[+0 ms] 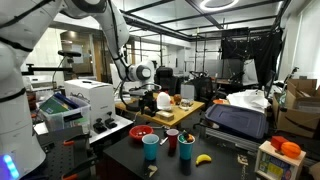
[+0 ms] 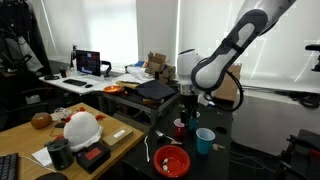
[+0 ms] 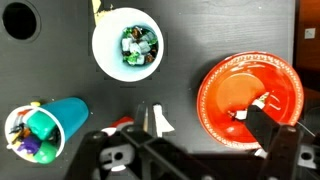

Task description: Put the sweets inside the blue cup.

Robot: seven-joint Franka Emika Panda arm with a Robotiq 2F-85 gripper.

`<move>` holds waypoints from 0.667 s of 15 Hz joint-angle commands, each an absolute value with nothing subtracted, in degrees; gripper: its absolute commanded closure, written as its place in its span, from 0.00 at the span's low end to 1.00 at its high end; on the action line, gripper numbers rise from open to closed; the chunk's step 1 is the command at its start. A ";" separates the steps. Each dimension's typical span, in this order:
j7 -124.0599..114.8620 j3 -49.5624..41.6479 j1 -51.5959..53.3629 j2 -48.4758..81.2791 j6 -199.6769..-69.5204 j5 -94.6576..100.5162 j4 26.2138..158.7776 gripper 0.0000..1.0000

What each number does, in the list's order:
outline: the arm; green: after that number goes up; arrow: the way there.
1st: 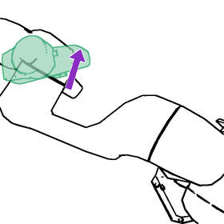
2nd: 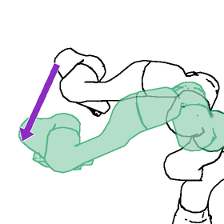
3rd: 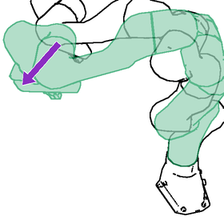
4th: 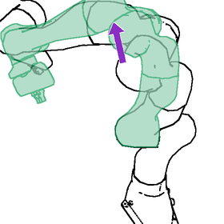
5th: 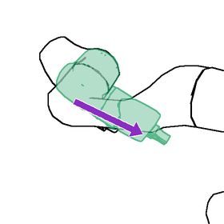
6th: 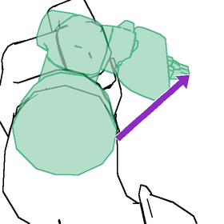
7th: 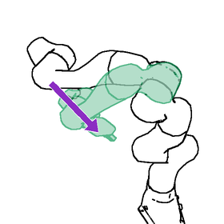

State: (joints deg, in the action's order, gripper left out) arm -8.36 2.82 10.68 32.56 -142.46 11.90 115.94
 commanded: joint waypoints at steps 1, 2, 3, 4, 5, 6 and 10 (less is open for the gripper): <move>-2.41 4.92 10.59 34.46 -142.56 11.14 113.57 0.00; -0.63 5.51 10.57 34.93 -142.64 11.31 113.22 0.00; 0.97 5.98 10.59 35.48 -142.68 11.51 112.83 0.00; 2.86 6.52 10.41 36.10 -142.70 11.51 112.37 0.00; 4.18 6.79 10.39 36.68 -142.63 11.60 111.85 0.00; 5.54 7.05 10.31 37.37 -142.57 11.63 111.17 0.00; 9.98 7.51 10.42 40.61 -142.12 12.25 107.51 0.00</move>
State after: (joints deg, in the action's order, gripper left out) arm 6.19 6.82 10.87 38.11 -142.46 11.93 110.90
